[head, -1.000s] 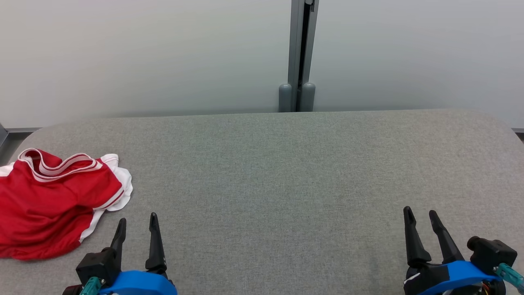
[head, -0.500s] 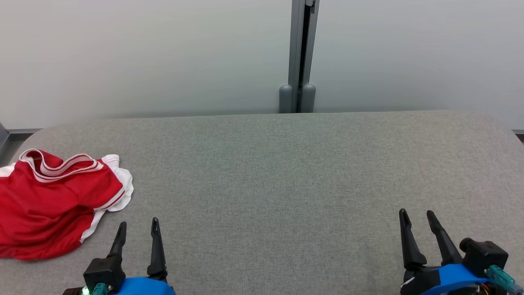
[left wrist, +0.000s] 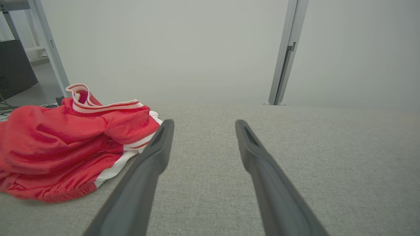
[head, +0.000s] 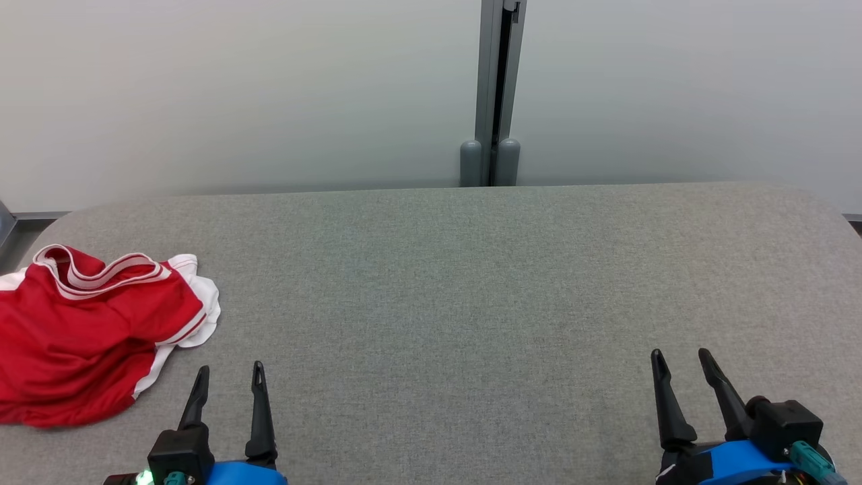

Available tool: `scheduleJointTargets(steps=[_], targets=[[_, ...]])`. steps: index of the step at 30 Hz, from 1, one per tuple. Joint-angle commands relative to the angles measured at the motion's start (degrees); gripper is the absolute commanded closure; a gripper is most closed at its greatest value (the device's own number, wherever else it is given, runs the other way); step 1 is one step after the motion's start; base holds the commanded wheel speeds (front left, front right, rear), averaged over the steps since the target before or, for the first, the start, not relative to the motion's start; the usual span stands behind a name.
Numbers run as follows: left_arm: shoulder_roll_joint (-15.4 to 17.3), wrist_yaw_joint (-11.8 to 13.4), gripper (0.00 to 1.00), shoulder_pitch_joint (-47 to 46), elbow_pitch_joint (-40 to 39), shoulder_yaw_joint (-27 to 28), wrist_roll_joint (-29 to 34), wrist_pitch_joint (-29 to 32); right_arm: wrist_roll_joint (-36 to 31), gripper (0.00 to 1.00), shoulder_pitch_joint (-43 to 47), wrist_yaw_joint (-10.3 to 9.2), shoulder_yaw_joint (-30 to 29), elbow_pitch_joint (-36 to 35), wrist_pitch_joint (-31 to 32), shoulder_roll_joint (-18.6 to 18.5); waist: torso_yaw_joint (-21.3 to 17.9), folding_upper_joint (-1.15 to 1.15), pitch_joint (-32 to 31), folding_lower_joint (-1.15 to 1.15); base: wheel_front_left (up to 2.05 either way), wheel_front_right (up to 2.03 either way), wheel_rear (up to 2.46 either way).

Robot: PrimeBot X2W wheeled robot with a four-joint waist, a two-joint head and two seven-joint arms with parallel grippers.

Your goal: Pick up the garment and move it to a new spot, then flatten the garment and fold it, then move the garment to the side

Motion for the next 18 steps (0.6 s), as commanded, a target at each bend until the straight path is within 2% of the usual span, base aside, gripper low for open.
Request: scheduleJointTargets(steps=[1, 18], targets=[[0.11, 0.34, 0.00, 0.61, 0.18, -0.27, 0.97, -0.51, -1.41, 0.00, 0.58, 0.12, 0.03, 0.12, -0.54, -0.43, -0.03, 0.00, 0.01, 0.00, 0.00, 0.00, 0.00], [-0.04, 0.79, 0.00, 0.53, 0.76, 0.10, -1.19, -0.24, -0.63, 0.00, 0.63, 0.08, 0.11, 0.20, -0.76, -0.42, 0.13, 0.00, -0.10, 0.00, 0.00, 0.00, 0.00]])
